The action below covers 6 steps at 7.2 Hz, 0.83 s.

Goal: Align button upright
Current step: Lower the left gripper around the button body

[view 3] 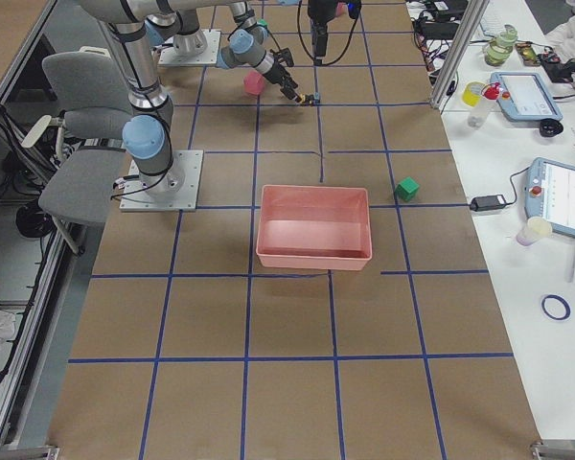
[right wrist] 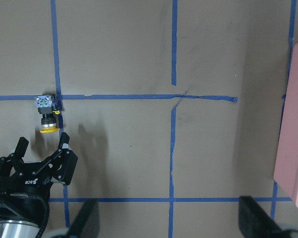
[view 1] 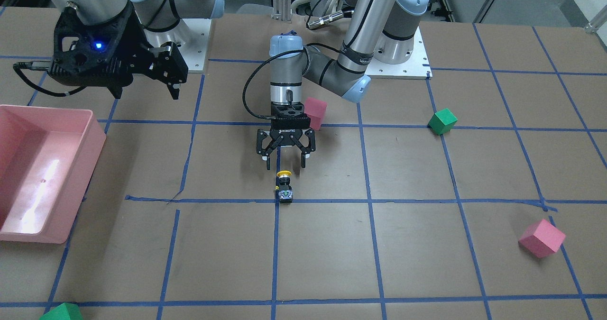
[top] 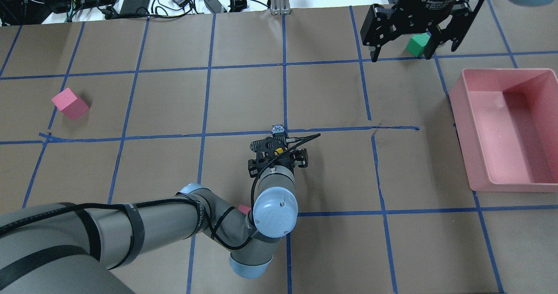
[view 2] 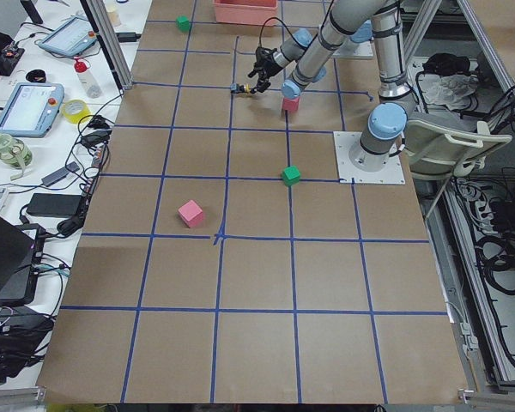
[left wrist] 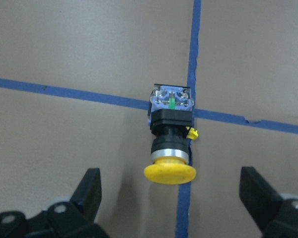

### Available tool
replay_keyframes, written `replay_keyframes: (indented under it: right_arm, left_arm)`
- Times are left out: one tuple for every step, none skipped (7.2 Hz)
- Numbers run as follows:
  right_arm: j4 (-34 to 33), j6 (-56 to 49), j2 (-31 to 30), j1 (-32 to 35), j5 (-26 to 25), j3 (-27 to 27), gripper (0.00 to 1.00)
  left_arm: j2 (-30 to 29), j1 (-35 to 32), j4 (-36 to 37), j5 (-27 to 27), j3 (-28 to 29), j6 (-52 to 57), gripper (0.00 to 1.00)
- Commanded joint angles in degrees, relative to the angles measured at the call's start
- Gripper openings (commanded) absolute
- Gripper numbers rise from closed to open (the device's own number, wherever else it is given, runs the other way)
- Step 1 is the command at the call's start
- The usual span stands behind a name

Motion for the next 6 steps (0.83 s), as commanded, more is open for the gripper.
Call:
replay_keyframes:
  right_arm:
    - [-0.95, -0.03, 0.03, -0.05, -0.03, 0.0, 0.99]
    - [-0.87, -0.03, 0.03, -0.05, -0.12, 0.09, 0.99]
    - [-0.87, -0.03, 0.03, -0.05, -0.12, 0.0, 0.99]
    - [-0.87, -0.03, 0.03, -0.05, -0.12, 0.09, 0.99]
    - [-0.87, -0.03, 0.03, -0.05, -0.12, 0.09, 0.99]
    - [-0.87, -0.03, 0.03, -0.05, -0.12, 0.09, 0.99]
  left_arm:
    - [-3.24, -0.03, 3.92, 0.6, 0.83, 3.09, 0.98]
    - [-4.56, -0.03, 5.59, 0.6, 1.19, 3.97, 0.98]
    - [-5.0, -0.03, 6.47, 0.69, 1.19, 4.51, 0.92]
    - [-4.92, -0.03, 6.48, 0.78, 1.1, 5.21, 0.79]
    - [-4.83, -0.03, 6.48, 0.78, 1.19, 5.74, 0.63]
    - [-4.83, -0.03, 6.48, 1.13, 1.28, 5.74, 0.51]
